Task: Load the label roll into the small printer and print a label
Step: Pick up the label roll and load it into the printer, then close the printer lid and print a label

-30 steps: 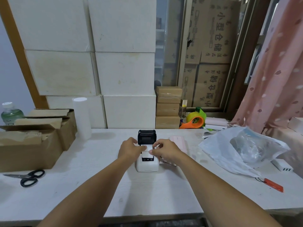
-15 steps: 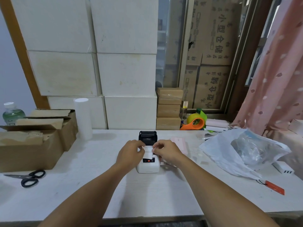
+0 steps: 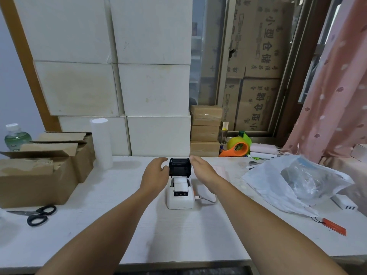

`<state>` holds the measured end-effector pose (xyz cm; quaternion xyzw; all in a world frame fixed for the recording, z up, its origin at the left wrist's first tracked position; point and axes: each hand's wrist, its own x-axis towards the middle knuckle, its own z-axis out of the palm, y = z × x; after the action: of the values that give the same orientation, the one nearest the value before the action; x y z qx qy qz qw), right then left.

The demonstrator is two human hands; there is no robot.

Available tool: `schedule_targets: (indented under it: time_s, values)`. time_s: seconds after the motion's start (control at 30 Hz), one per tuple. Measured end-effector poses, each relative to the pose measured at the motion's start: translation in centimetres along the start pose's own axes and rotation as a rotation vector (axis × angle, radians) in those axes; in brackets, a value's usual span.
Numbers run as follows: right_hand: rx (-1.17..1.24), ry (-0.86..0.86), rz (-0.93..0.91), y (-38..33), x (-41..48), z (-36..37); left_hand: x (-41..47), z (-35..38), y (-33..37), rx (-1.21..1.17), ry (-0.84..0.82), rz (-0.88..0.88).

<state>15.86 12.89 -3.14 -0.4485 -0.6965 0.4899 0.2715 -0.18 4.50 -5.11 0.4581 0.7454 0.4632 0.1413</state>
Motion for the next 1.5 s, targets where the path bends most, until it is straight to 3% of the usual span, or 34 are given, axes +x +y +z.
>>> schedule_targets:
  time_s: [0.17, 0.43, 0.77, 1.2, 1.5]
  values:
    - [0.02, 0.051, 0.004, 1.0, 0.7, -0.1, -0.2, 0.3, 0.2, -0.163, -0.083, -0.095]
    - [0.105, 0.085, 0.067, 2.4, 0.4, -0.6, -0.1, -0.2, -0.9, -0.272, -0.044, -0.16]
    - [0.001, 0.117, 0.112, 3.7, 0.5, 0.2, -0.6, 0.4, -1.6, -0.092, -0.076, -0.135]
    - [0.095, 0.014, 0.247, 3.3, 0.2, 0.3, 0.0, 0.4, -3.2, -0.145, -0.17, -0.177]
    - [0.028, -0.028, 0.226, 2.9, 0.0, -0.2, 0.6, 0.0, -3.0, -0.109, -0.228, -0.153]
